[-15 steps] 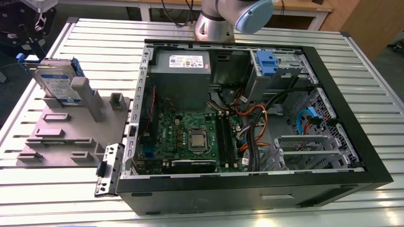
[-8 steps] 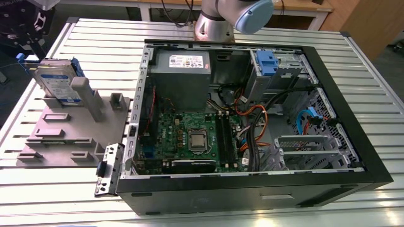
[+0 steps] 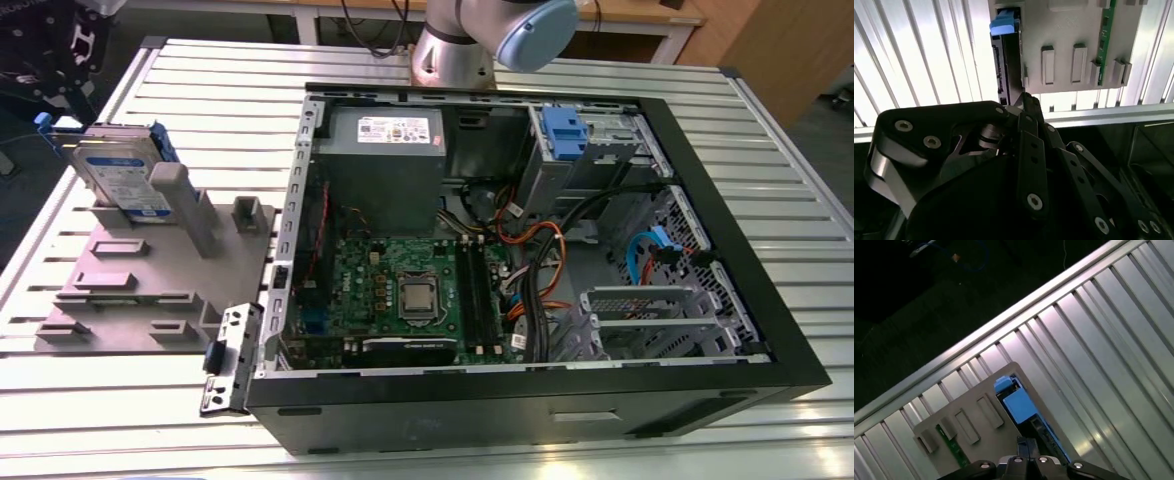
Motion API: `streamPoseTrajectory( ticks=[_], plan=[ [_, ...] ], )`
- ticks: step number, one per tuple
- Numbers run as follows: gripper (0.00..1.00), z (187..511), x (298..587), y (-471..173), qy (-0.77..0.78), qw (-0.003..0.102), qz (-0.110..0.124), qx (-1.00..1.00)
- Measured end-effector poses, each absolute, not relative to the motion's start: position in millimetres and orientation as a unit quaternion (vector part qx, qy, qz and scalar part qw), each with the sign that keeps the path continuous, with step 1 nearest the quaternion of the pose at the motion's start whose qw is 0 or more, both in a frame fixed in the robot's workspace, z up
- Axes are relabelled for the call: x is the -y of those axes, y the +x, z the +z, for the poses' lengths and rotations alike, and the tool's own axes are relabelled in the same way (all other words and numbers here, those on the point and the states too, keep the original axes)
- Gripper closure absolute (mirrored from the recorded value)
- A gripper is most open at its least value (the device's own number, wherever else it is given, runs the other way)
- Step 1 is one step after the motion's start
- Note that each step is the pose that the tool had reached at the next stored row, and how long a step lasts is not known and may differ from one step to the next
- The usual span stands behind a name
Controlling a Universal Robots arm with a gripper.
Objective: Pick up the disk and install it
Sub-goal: 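Pick up the disk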
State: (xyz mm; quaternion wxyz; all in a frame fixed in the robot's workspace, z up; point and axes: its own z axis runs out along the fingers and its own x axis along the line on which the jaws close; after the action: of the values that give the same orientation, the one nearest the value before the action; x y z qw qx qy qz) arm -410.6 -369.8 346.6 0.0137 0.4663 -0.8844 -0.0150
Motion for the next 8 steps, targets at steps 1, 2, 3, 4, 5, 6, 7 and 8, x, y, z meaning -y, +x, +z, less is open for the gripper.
streamPoseTrajectory(
  ticks=[1, 2, 3, 4, 5, 6, 7, 8],
  plan=[
    [0.89, 346.5, 369.8, -410.6, 0.474, 0.014, -0.015, 0.88],
    [0.89, 346.5, 369.8, -410.6, 0.481, 0.014, -0.015, 0.876],
    [0.89, 346.4, 369.8, -410.7, 0.489, 0.014, -0.015, 0.872],
    [0.89, 346.4, 369.8, -410.7, 0.496, 0.014, -0.014, 0.868],
    [0.89, 346.4, 369.8, -410.6, 0.504, 0.014, -0.014, 0.863],
    [0.89, 346.3, 369.8, -410.6, 0.512, 0.014, -0.014, 0.859],
    [0.89, 346.3, 369.8, -410.7, 0.519, 0.014, -0.014, 0.854],
    [0.89, 346.2, 369.8, -410.7, 0.527, 0.014, -0.014, 0.85]
  ],
)
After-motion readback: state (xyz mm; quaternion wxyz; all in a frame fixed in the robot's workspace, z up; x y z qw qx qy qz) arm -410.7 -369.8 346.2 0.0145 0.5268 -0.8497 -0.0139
